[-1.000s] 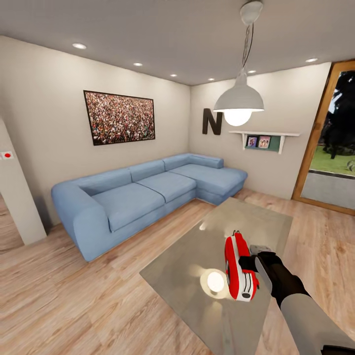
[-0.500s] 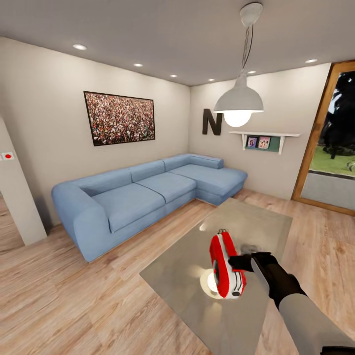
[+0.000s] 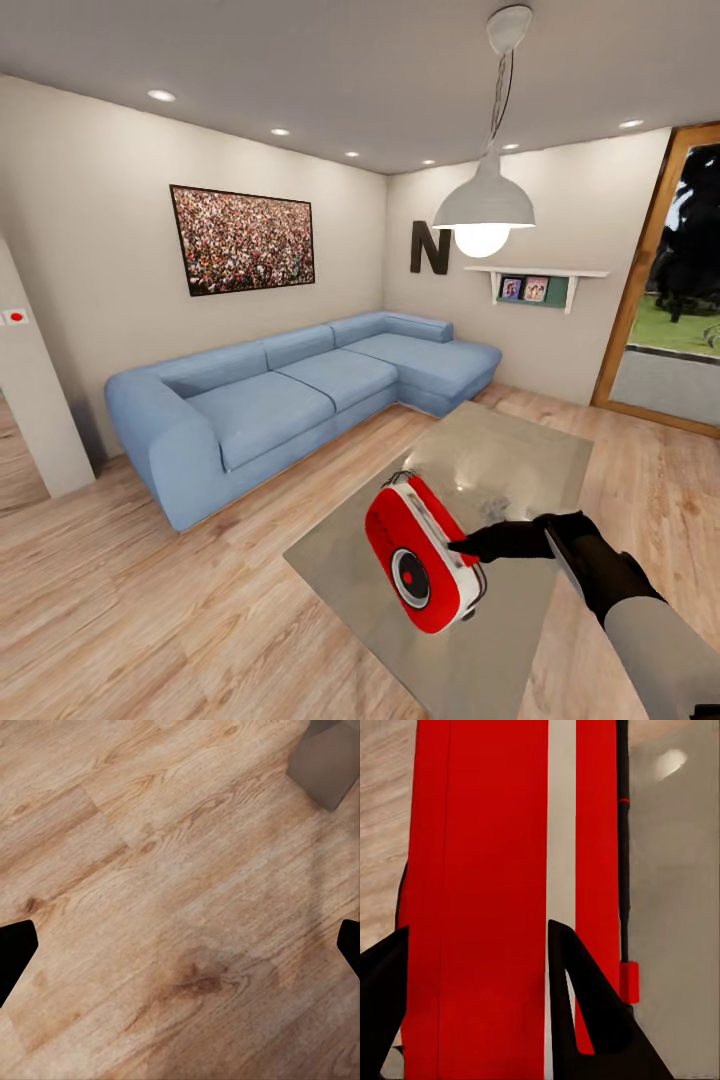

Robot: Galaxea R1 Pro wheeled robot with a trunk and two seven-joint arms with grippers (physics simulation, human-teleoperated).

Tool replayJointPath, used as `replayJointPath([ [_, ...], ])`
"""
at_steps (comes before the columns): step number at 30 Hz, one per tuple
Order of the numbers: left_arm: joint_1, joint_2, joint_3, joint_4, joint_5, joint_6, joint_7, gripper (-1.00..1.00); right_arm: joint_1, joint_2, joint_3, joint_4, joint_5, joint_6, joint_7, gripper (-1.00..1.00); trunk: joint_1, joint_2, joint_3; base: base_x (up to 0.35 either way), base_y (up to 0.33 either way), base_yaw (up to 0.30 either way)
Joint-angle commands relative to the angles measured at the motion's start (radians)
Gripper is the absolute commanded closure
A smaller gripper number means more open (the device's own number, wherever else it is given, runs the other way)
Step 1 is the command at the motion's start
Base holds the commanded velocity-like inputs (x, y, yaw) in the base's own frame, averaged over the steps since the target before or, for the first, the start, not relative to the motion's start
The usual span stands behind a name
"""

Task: Turn on the radio receiver that's on the table in the living room.

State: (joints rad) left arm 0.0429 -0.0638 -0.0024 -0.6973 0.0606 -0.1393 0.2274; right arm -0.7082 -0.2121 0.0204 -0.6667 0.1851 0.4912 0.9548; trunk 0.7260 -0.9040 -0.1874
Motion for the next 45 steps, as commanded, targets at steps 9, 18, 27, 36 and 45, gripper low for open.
replayJointPath([
  [9, 0.000, -0.002, -0.002, 0.002, 0.000, 0.000, -0.011, -1.00, 0.000, -0.028, -0.002, 0.007, 0.045, -0.142, 0.202, 1.00, 0.000, 0.000, 0.000, 0.000, 0.000, 0.000],
  [18, 0.000, 0.002, 0.008, -0.008, 0.004, -0.005, 0.004, 1.00, 0.000, -0.032, -0.006, 0.010, 0.046, -0.158, 0.234, 1.00, 0.000, 0.000, 0.000, 0.000, 0.000, 0.000],
  [27, -0.039, -0.078, -0.033, -0.112, -0.120, 0.135, -0.015, 1.00, 0.000, -0.032, -0.009, 0.010, 0.047, -0.150, 0.227, 1.00, 0.000, 0.000, 0.000, 0.000, 0.000, 0.000],
  [36, -0.073, -0.111, -0.192, -0.362, -0.288, 0.455, -0.076, 1.00, 0.000, -0.032, -0.011, 0.010, 0.047, -0.149, 0.192, 1.00, 0.000, 0.000, 0.000, 0.000, 0.000, 0.000],
  [45, -0.088, -0.111, -0.440, -0.474, -0.236, 0.467, -0.112, 1.00, 0.000, -0.030, -0.011, 0.010, 0.047, -0.151, 0.177, 1.00, 0.000, 0.000, 0.000, 0.000, 0.000, 0.000],
])
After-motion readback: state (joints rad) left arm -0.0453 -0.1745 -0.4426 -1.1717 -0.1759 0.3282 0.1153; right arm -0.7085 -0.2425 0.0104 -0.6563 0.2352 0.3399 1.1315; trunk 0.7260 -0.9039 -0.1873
